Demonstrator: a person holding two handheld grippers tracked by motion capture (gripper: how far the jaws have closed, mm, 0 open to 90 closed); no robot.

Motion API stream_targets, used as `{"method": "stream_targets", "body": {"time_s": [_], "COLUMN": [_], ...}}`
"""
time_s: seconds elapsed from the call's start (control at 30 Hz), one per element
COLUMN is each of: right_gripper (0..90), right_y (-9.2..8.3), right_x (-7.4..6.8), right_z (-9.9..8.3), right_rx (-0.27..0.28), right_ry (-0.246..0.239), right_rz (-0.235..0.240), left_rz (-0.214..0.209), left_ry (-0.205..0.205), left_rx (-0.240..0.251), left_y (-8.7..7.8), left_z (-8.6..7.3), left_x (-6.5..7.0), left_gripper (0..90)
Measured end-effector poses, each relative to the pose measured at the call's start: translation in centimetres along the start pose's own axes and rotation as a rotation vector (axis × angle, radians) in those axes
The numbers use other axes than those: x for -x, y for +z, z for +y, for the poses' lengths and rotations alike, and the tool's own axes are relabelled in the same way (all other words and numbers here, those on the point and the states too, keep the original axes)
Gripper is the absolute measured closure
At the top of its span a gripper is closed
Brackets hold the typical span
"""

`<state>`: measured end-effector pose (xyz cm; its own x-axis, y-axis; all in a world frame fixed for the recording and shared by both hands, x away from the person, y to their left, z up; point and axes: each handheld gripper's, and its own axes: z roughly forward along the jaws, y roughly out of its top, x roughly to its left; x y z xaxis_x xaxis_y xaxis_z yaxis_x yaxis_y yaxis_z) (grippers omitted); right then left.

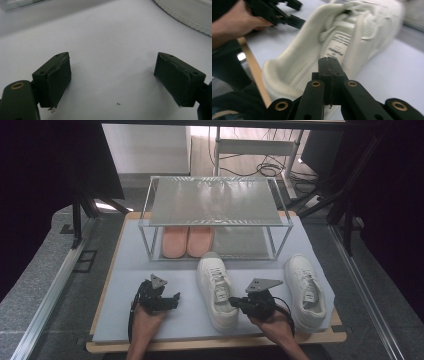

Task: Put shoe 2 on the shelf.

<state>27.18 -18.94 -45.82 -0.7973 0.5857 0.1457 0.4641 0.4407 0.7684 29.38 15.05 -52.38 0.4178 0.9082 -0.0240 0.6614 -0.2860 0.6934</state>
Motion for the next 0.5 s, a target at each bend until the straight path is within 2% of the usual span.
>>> {"method": "stream_targets", "body": {"time_s": [0.1,0.2,0.33,0.5], "right_gripper": [90.0,90.0,89.6,79.9], "right_y": [-0.8,-1.2,-1.6,-3.1], "right_x": [1.0,1.6,1.3,2.1], "right_z": [-0.3,-0.4,-0.1,0.4], "right_rx": [-0.004,-0.006,-0.019,-0.021], "right_ry": [0.013,0.031,0.009,0.019], "right_rz": [-0.042,-0.032,-0.031,-0.050], "left_rz": [0.001,0.000,0.000,0.000], "left_ry": [0.002,0.000,0.002,0.003], "left_rx": [0.000,0.000,0.001,0.000], "left_y": [0.0,0.0,0.0,0.0], "left_z": [0.0,0.0,0.0,0.0], "left_x": [0.0,0.0,0.0,0.0], "left_gripper": [14.3,14.3,14.3,14.3]}}
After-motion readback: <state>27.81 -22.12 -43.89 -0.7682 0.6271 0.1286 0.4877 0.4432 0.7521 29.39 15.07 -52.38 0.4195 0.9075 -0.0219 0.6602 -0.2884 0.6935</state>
